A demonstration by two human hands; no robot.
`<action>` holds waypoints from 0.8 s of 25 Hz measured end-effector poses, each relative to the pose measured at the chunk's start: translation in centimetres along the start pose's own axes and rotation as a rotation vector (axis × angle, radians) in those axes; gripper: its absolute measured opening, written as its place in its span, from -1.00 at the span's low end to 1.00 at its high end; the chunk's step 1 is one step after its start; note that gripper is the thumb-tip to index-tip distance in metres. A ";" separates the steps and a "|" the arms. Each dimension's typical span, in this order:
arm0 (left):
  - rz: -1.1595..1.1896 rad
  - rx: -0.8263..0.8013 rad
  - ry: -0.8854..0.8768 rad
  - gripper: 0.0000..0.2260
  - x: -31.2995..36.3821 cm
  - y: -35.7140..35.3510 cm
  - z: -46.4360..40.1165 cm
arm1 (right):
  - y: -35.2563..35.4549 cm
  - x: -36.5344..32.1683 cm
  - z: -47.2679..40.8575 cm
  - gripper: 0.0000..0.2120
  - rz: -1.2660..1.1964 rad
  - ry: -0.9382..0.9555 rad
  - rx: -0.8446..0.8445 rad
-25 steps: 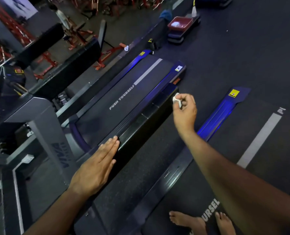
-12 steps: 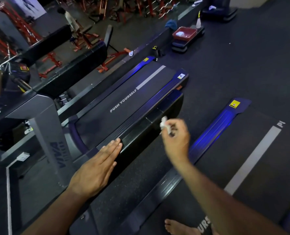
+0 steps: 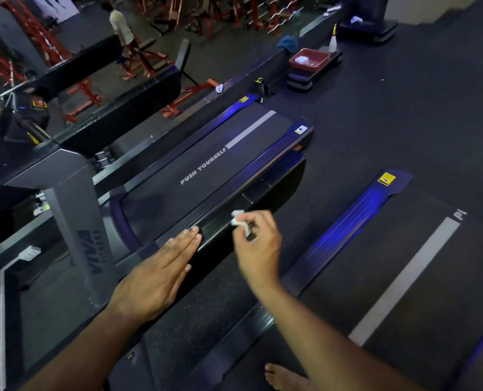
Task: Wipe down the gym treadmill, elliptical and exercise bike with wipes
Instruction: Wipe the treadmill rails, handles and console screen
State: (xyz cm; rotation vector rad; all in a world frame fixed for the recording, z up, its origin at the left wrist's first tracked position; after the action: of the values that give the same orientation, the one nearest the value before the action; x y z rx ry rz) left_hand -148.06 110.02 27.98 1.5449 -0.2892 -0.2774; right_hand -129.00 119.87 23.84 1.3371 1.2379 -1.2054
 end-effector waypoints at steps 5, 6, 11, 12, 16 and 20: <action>0.004 -0.002 0.004 -0.50 0.0 0.1 0.0 | 0.1 1.3 1.4 -0.83 0.034 -0.009 -0.237; 0.008 -0.004 0.003 -0.50 0.0 0.1 0.0 | 1.5 1.6 0.0 -0.82 0.064 0.010 -0.180; 0.003 0.002 -0.010 -0.50 -0.3 -0.1 0.0 | 8.6 2.5 -10.5 -0.86 0.147 -0.001 0.257; -0.002 0.003 -0.010 -0.50 -0.3 -0.1 0.0 | 8.8 2.7 -12.0 -0.86 0.191 -0.007 0.257; -0.007 0.003 0.005 -0.50 -0.1 0.1 -0.1 | 6.4 4.4 -10.7 -0.80 0.195 -0.071 0.223; 0.016 -0.019 0.012 -0.51 -0.3 0.1 0.2 | 0.7 5.8 -1.3 -0.66 0.052 -0.188 0.035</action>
State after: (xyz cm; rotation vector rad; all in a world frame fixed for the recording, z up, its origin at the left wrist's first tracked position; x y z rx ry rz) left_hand -148.40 109.97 28.10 1.5246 -0.2887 -0.2579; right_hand -128.17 121.65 18.18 1.2421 1.0473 -1.2901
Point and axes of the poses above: each hand's wrist, its own z-axis away from the middle knuckle, its own y-axis out of the back of the hand, x = y × z, the point moved 4 cm from there along -z, towards the middle knuckle, and after that the axes turned 4 degrees about -y, right-handed, at the moved point
